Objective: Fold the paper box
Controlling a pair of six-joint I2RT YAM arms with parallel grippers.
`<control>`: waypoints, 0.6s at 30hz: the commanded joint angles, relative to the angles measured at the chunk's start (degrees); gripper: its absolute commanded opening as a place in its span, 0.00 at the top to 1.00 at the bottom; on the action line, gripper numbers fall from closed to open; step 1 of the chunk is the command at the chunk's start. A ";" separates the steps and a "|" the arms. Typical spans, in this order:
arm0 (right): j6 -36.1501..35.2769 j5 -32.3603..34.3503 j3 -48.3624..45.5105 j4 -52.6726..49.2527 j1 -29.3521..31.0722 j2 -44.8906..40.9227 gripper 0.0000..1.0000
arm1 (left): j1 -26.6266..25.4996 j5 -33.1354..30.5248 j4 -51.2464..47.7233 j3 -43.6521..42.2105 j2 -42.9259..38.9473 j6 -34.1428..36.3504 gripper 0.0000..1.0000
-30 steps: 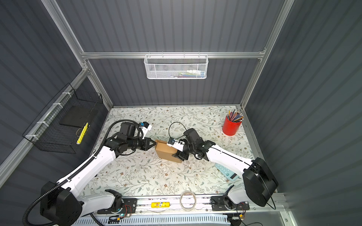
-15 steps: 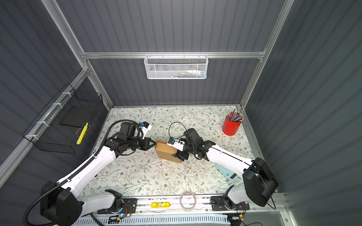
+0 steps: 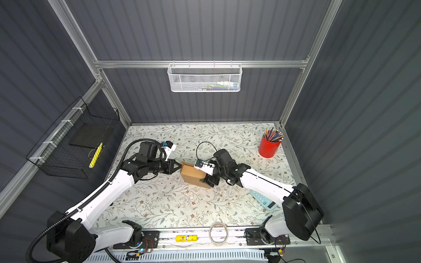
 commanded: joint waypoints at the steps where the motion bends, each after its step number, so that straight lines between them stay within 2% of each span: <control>1: -0.40 -0.05 -0.55 0.79 0.03 -0.87 0.21 | -0.51 2.49 1.05 2.27 -0.10 -1.25 1.00; 18: -0.41 -0.58 0.20 0.20 -0.06 0.26 0.23 | -0.51 3.00 2.44 2.17 1.65 -5.47 1.00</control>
